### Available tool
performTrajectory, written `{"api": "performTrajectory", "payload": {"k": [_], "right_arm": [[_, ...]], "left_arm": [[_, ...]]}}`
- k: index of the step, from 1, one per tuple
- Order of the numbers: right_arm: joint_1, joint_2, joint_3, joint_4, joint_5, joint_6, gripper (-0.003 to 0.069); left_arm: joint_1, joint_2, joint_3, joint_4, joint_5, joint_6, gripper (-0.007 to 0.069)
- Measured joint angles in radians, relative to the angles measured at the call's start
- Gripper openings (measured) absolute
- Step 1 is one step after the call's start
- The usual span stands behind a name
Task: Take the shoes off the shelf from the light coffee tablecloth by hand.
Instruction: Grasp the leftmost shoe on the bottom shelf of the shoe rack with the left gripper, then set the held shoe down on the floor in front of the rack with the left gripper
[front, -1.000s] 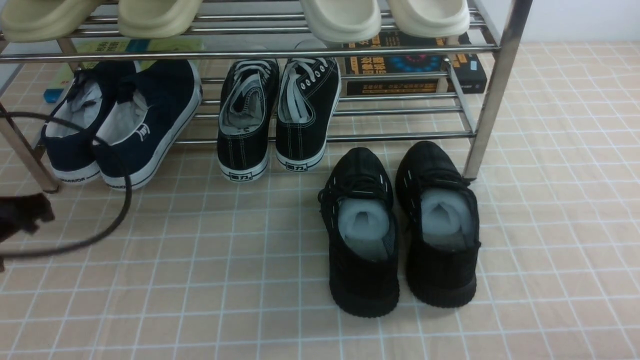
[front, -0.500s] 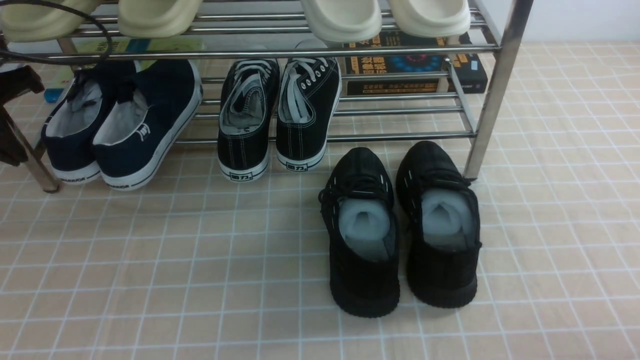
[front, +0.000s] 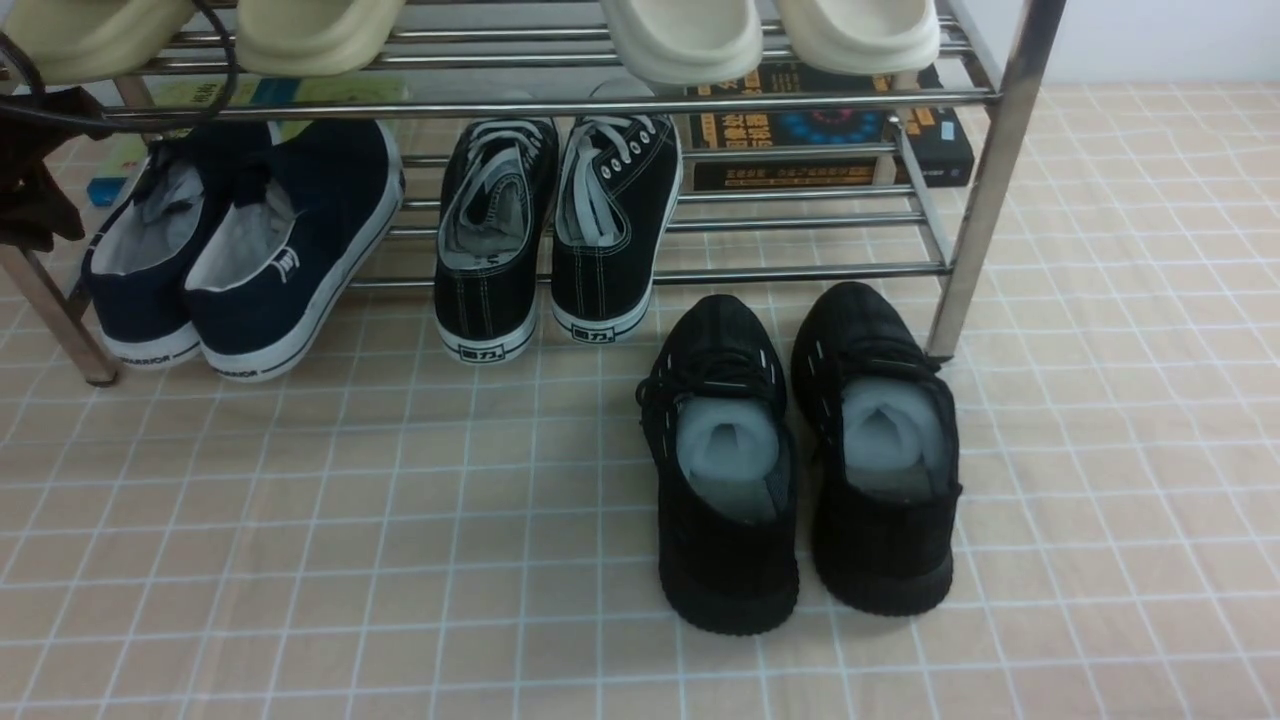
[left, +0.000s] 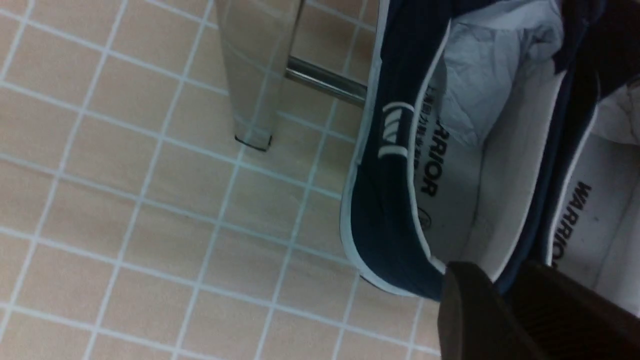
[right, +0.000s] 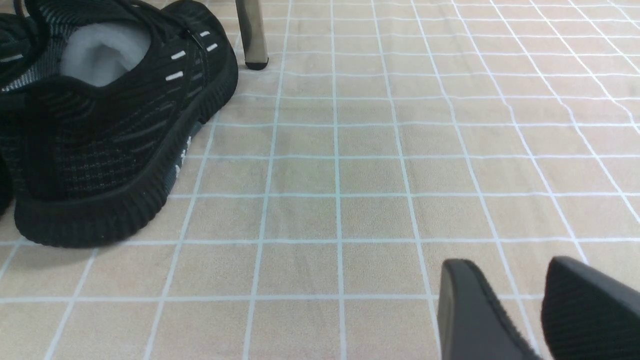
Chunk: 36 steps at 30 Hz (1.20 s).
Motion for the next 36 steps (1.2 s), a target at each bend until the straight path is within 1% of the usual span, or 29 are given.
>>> {"api": "performTrajectory", "payload": {"k": [1, 2, 3, 4, 5, 7, 10, 17, 20, 21, 23, 24, 25, 27, 33, 36], "right_arm": [[0.000, 0.000, 0.000, 0.000, 0.000, 0.000, 0.0239], [0.000, 0.000, 0.000, 0.000, 0.000, 0.000, 0.0239], [0.000, 0.000, 0.000, 0.000, 0.000, 0.000, 0.0239], [0.000, 0.000, 0.000, 0.000, 0.000, 0.000, 0.0239], [0.000, 0.000, 0.000, 0.000, 0.000, 0.000, 0.0239], [0.000, 0.000, 0.000, 0.000, 0.000, 0.000, 0.0239], [0.000, 0.000, 0.000, 0.000, 0.000, 0.000, 0.0239], [0.000, 0.000, 0.000, 0.000, 0.000, 0.000, 0.0239], [0.000, 0.000, 0.000, 0.000, 0.001, 0.000, 0.0239], [0.000, 0.000, 0.000, 0.000, 0.001, 0.000, 0.0239], [0.000, 0.000, 0.000, 0.000, 0.001, 0.000, 0.0239], [0.000, 0.000, 0.000, 0.000, 0.001, 0.000, 0.0239], [0.000, 0.000, 0.000, 0.000, 0.001, 0.000, 0.0239], [0.000, 0.000, 0.000, 0.000, 0.001, 0.000, 0.0239], [0.000, 0.000, 0.000, 0.000, 0.001, 0.000, 0.0239], [0.000, 0.000, 0.000, 0.000, 0.001, 0.000, 0.0239]], "left_arm": [[-0.004, 0.009, 0.000, 0.002, -0.012, 0.000, 0.0225], [-0.005, 0.011, 0.000, 0.003, -0.015, 0.000, 0.0231], [-0.006, 0.026, 0.000, 0.003, -0.026, 0.000, 0.0281], [-0.007, 0.027, 0.000, 0.003, -0.026, 0.000, 0.0281], [-0.007, 0.041, 0.000, 0.003, -0.036, 0.000, 0.0314], [-0.007, 0.062, 0.000, 0.005, -0.050, 0.000, 0.0344], [-0.007, 0.105, 0.000, 0.007, -0.067, 0.000, 0.0359], [-0.007, 0.163, 0.000, 0.003, -0.091, -0.006, 0.0353], [-0.007, 0.167, 0.000, 0.000, -0.093, -0.014, 0.0271], [-0.007, 0.166, 0.000, 0.000, -0.093, -0.015, 0.0262], [-0.007, 0.166, 0.000, 0.003, -0.087, -0.016, 0.0137], [-0.007, 0.165, 0.000, 0.010, -0.080, -0.016, 0.0088], [-0.007, 0.161, 0.000, 0.011, -0.072, -0.016, 0.0055], [-0.007, 0.155, 0.000, 0.011, -0.062, -0.016, 0.0047], [-0.006, 0.057, 0.003, 0.060, 0.053, -0.063, 0.0046], [-0.006, -0.054, 0.003, 0.109, 0.115, -0.110, 0.0046]]}}
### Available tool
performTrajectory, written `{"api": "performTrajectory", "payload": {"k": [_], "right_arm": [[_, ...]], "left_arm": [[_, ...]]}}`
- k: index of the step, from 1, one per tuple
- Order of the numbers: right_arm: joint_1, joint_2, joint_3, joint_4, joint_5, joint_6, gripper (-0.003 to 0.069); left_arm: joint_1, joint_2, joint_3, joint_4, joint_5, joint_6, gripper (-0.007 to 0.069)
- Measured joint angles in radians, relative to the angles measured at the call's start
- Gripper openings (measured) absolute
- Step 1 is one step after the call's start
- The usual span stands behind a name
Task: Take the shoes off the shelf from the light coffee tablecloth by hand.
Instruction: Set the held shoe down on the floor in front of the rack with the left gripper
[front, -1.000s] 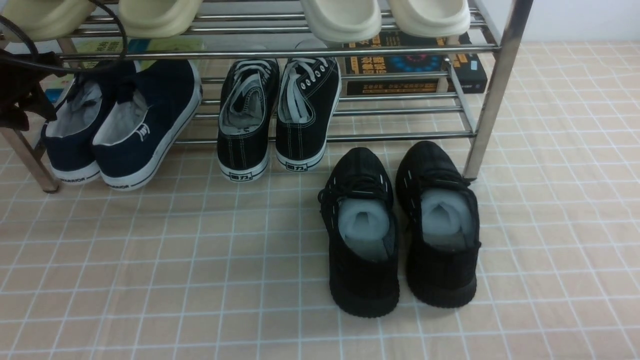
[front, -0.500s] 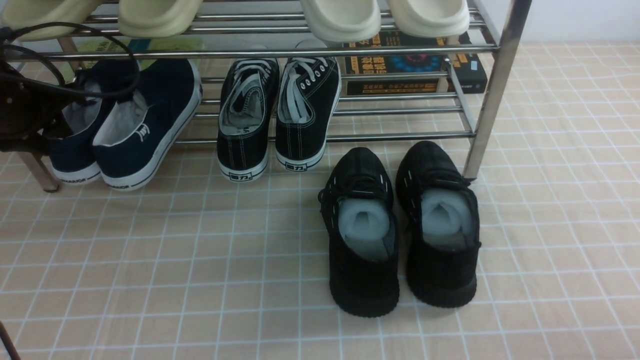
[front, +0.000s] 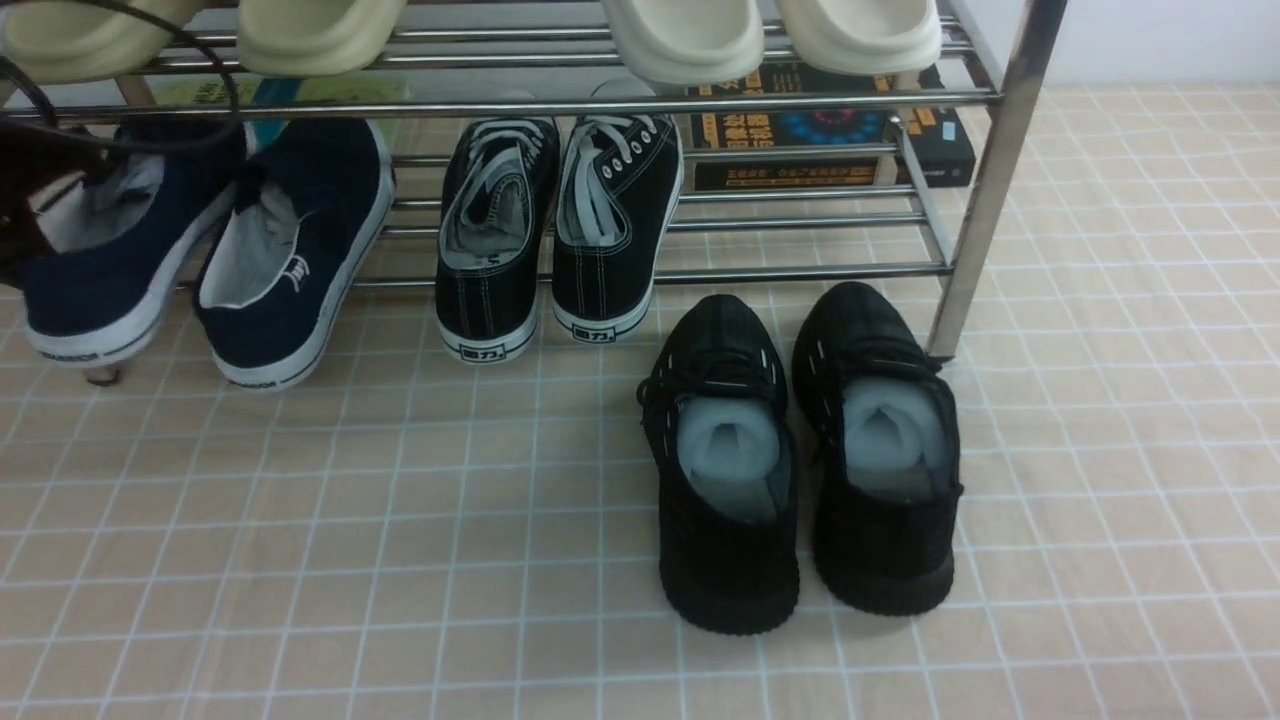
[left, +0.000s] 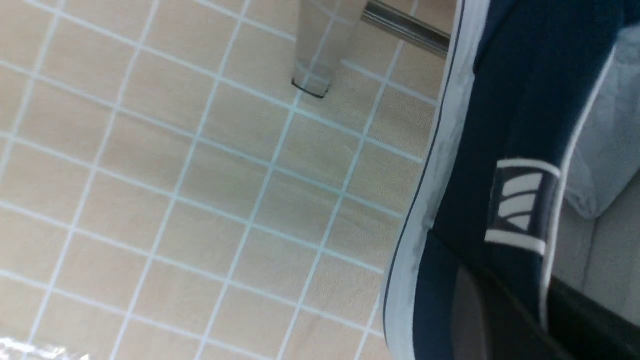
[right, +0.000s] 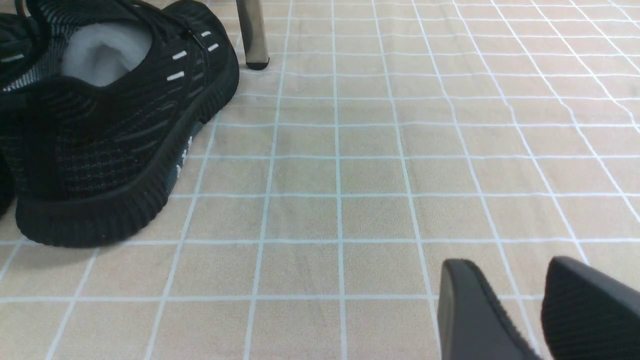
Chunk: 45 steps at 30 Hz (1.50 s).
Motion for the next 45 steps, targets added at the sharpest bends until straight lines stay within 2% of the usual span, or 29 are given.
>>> {"api": "performTrajectory", "payload": {"k": [7, 14, 19, 27, 35, 45], "right_arm": [[0.000, 0.000, 0.000, 0.000, 0.000, 0.000, 0.0239], [0.000, 0.000, 0.000, 0.000, 0.000, 0.000, 0.0239], [0.000, 0.000, 0.000, 0.000, 0.000, 0.000, 0.0239], [0.000, 0.000, 0.000, 0.000, 0.000, 0.000, 0.0239], [0.000, 0.000, 0.000, 0.000, 0.000, 0.000, 0.0239], [0.000, 0.000, 0.000, 0.000, 0.000, 0.000, 0.0239]], "left_arm": [[0.000, -0.172, 0.008, 0.085, 0.184, -0.049, 0.0043], [0.000, -0.303, 0.126, 0.149, 0.199, -0.118, 0.0043], [0.000, -0.426, 0.371, 0.169, 0.103, -0.229, 0.0043], [0.000, -0.498, 0.707, 0.197, -0.187, -0.396, 0.0043], [0.000, -0.450, 0.830, 0.198, -0.375, -0.403, 0.0043], [0.000, -0.339, 0.836, 0.201, -0.430, -0.367, 0.0062]]}}
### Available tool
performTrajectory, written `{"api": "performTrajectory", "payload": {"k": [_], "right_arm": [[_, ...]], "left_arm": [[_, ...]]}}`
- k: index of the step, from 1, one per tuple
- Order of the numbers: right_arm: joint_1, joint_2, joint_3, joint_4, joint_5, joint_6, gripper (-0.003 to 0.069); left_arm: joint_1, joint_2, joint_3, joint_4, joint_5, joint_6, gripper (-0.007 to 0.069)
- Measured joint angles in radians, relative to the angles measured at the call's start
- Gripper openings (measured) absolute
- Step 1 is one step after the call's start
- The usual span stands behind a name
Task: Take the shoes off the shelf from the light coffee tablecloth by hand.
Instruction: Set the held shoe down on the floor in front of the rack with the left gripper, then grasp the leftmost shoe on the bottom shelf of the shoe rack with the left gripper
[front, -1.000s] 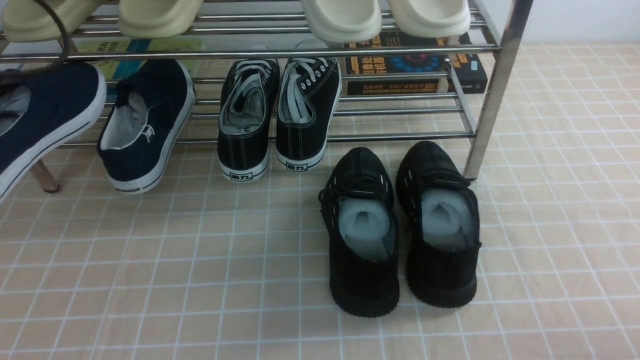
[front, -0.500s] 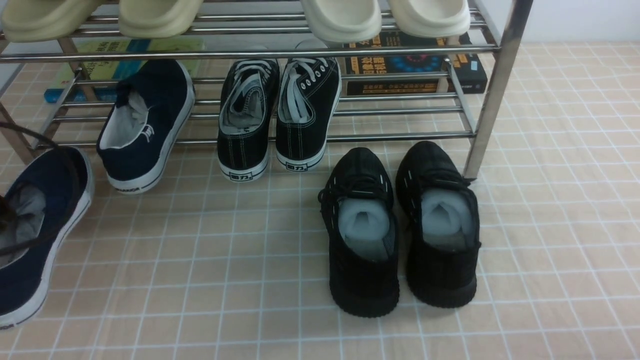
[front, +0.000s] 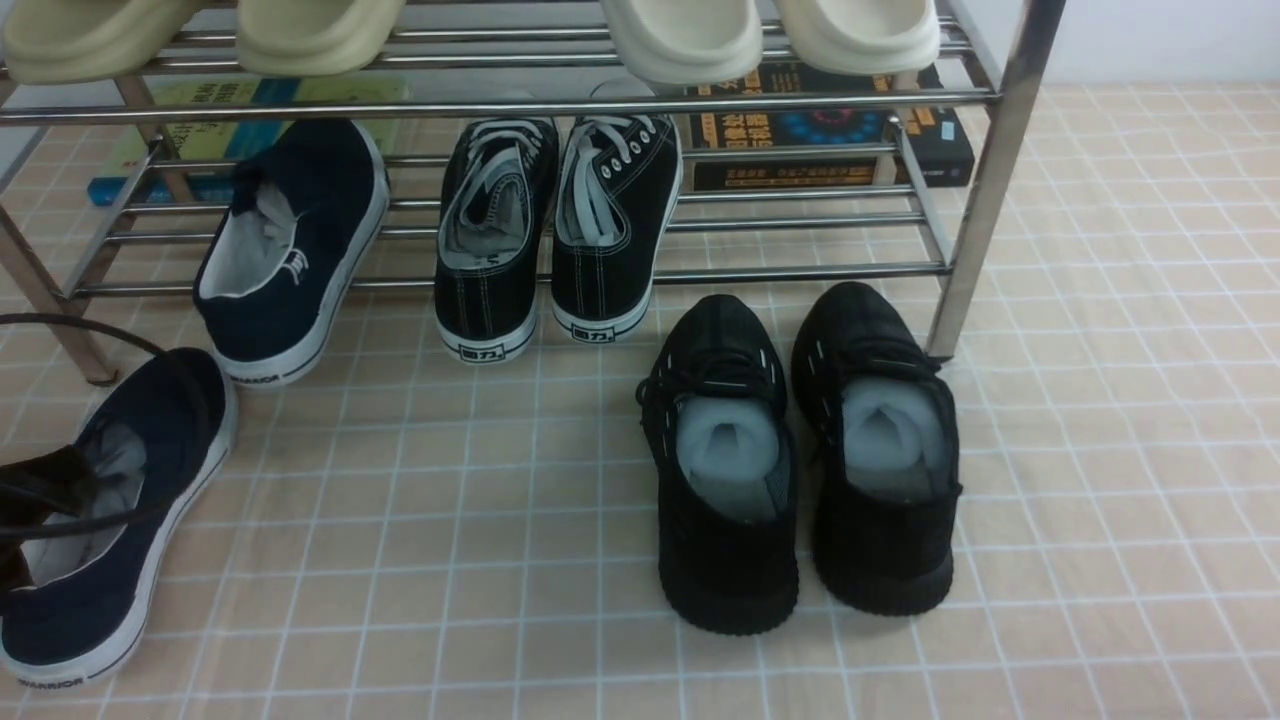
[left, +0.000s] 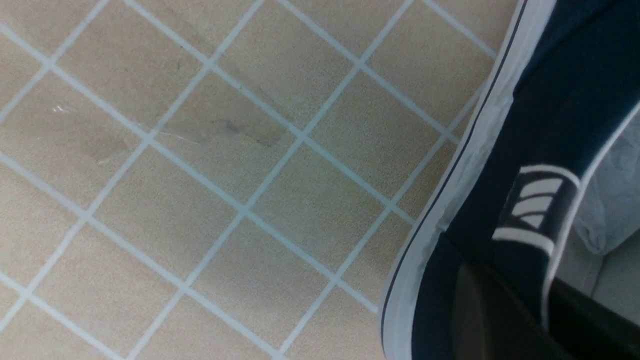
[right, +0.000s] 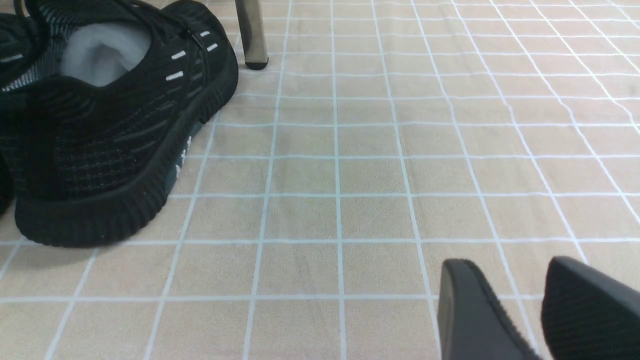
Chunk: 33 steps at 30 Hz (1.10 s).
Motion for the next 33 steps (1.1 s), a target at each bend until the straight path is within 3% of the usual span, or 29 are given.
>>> {"api": "performTrajectory", "payload": {"k": [7, 10, 15, 19, 22, 23, 24, 26, 29, 33], "right_arm": [[0.000, 0.000, 0.000, 0.000, 0.000, 0.000, 0.0239], [0.000, 0.000, 0.000, 0.000, 0.000, 0.000, 0.0239], [0.000, 0.000, 0.000, 0.000, 0.000, 0.000, 0.0239], [0.000, 0.000, 0.000, 0.000, 0.000, 0.000, 0.0239], [0.000, 0.000, 0.000, 0.000, 0.000, 0.000, 0.0239], [0.000, 0.000, 0.000, 0.000, 0.000, 0.000, 0.0239], [0.000, 0.000, 0.000, 0.000, 0.000, 0.000, 0.0239], [0.000, 0.000, 0.000, 0.000, 0.000, 0.000, 0.0239], [0.000, 0.000, 0.000, 0.000, 0.000, 0.000, 0.0239], [0.000, 0.000, 0.000, 0.000, 0.000, 0.000, 0.0239]], "left_arm": [[0.000, 0.005, -0.025, 0.003, 0.006, 0.054, 0.0193], [0.000, 0.005, -0.096, 0.003, 0.067, 0.058, 0.0271], [0.000, 0.005, -0.253, 0.003, 0.196, 0.086, 0.0317], [0.000, 0.005, -0.390, -0.010, 0.280, 0.155, 0.0267], [0.000, 0.018, -0.502, -0.029, 0.357, 0.228, 0.0140], [0.000, 0.018, -0.502, -0.028, 0.363, 0.232, 0.0140], [0.000, 0.039, -0.581, -0.033, 0.423, 0.264, 0.0066], [0.000, 0.071, -0.665, -0.041, 0.485, 0.284, 0.0021], [0.000, 0.145, -0.809, -0.093, 0.600, 0.295, 0.0001], [-0.040, 0.213, -0.859, -0.153, 0.612, 0.302, 0.0011]]}}
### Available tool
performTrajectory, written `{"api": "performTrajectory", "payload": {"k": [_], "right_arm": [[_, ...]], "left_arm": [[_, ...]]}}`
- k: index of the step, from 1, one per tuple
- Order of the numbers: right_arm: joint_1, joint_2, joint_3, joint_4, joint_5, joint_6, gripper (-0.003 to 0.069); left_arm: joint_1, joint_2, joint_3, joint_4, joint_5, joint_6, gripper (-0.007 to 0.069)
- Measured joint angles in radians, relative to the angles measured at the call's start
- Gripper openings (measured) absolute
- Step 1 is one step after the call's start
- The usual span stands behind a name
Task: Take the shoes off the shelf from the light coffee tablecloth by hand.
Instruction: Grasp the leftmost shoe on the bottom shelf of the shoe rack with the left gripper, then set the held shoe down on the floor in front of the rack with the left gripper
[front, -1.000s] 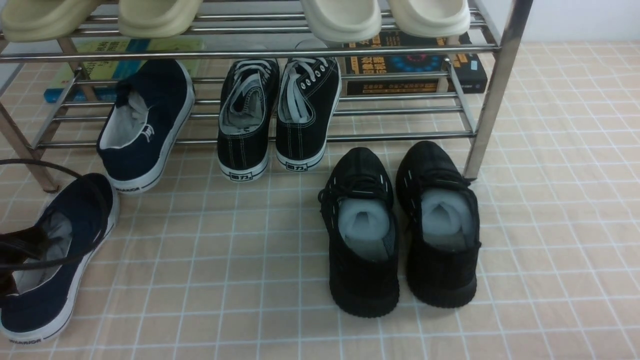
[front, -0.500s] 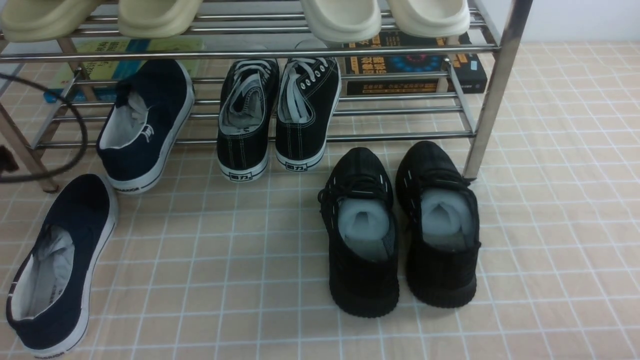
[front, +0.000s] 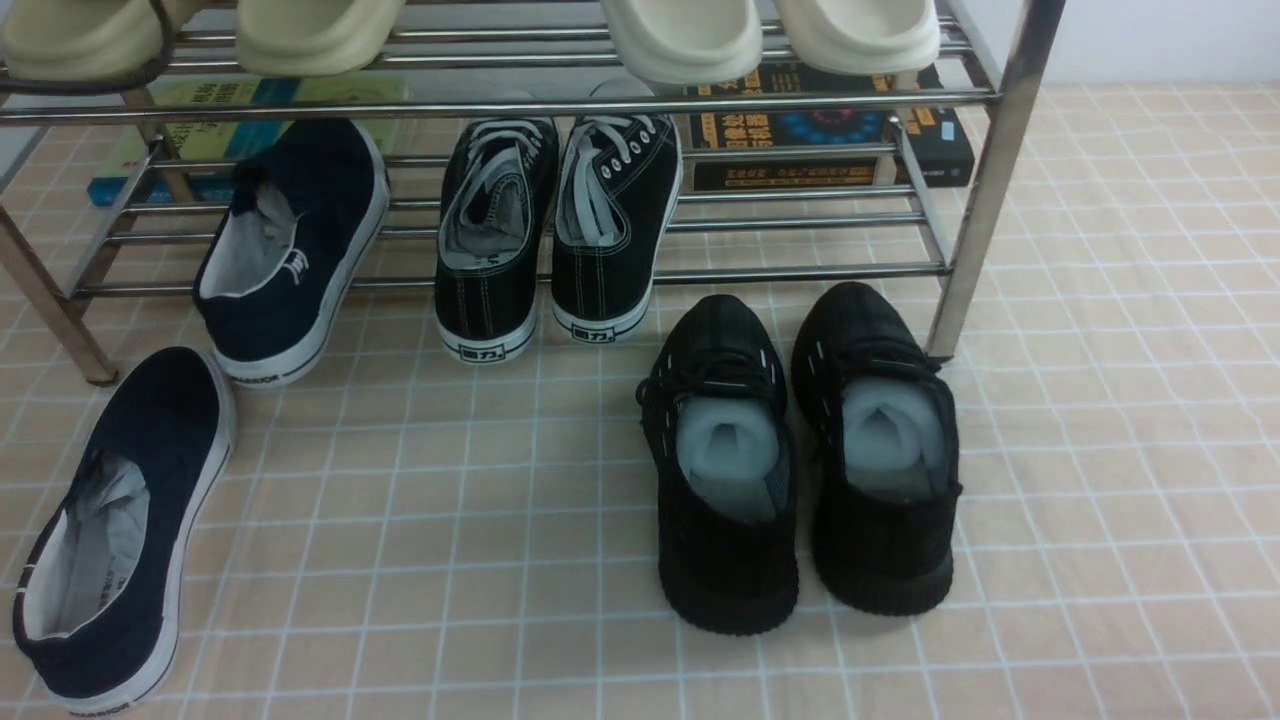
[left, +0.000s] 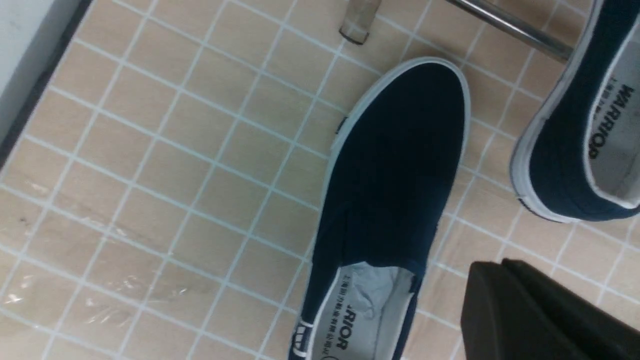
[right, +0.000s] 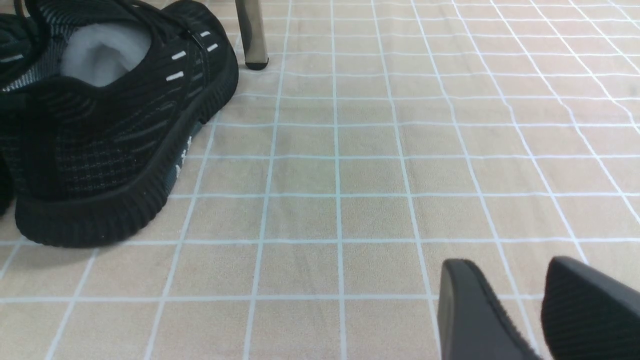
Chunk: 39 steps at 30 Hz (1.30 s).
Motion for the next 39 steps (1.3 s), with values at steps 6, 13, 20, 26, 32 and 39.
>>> {"api": "performTrajectory", "payload": {"k": [6, 13, 20, 26, 32, 39], "right_arm": [[0.000, 0.000, 0.000, 0.000, 0.000, 0.000, 0.0239], [0.000, 0.000, 0.000, 0.000, 0.000, 0.000, 0.0239], [0.000, 0.000, 0.000, 0.000, 0.000, 0.000, 0.0239], [0.000, 0.000, 0.000, 0.000, 0.000, 0.002, 0.0239], [0.000, 0.000, 0.000, 0.000, 0.000, 0.002, 0.0239], [0.000, 0.000, 0.000, 0.000, 0.000, 0.002, 0.0239]], "left_arm": [[-0.126, 0.115, -0.017, -0.006, -0.053, 0.013, 0.0081], [-0.166, 0.248, -0.064, 0.046, -0.108, -0.077, 0.0256], [-0.166, 0.327, -0.065, 0.062, -0.204, -0.089, 0.0379], [-0.166, 0.379, -0.065, 0.060, -0.275, -0.090, 0.0379], [-0.166, 0.405, -0.069, 0.034, -0.263, -0.091, 0.0129], [-0.166, 0.362, -0.070, 0.000, -0.174, -0.039, 0.0024]]}}
